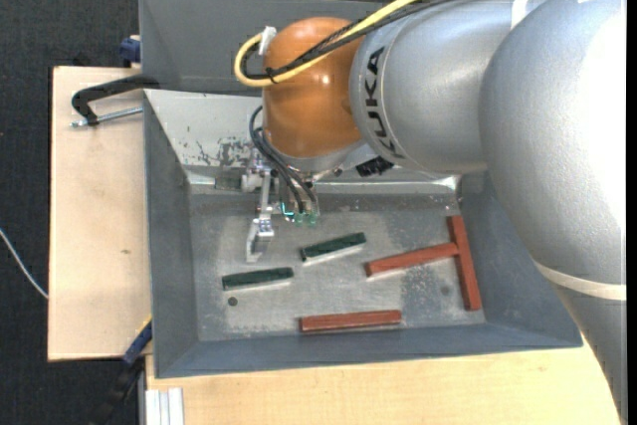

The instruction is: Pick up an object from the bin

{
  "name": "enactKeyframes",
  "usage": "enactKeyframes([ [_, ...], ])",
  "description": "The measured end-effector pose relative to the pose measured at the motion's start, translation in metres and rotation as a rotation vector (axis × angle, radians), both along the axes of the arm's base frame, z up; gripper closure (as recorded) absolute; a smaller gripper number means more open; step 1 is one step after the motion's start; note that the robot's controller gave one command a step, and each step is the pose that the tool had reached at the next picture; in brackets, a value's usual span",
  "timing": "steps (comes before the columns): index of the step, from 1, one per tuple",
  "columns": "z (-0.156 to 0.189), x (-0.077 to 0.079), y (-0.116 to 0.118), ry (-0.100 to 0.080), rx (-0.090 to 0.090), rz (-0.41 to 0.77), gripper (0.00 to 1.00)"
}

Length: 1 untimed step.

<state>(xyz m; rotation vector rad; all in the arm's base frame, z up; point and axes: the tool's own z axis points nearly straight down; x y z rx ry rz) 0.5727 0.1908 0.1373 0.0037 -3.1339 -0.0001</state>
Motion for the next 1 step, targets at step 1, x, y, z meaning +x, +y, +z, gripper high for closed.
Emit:
enactKeyframes([
  [1,0.0051,0.002,-0.0006,-0.008,0.002,-0.002,0.0],
])
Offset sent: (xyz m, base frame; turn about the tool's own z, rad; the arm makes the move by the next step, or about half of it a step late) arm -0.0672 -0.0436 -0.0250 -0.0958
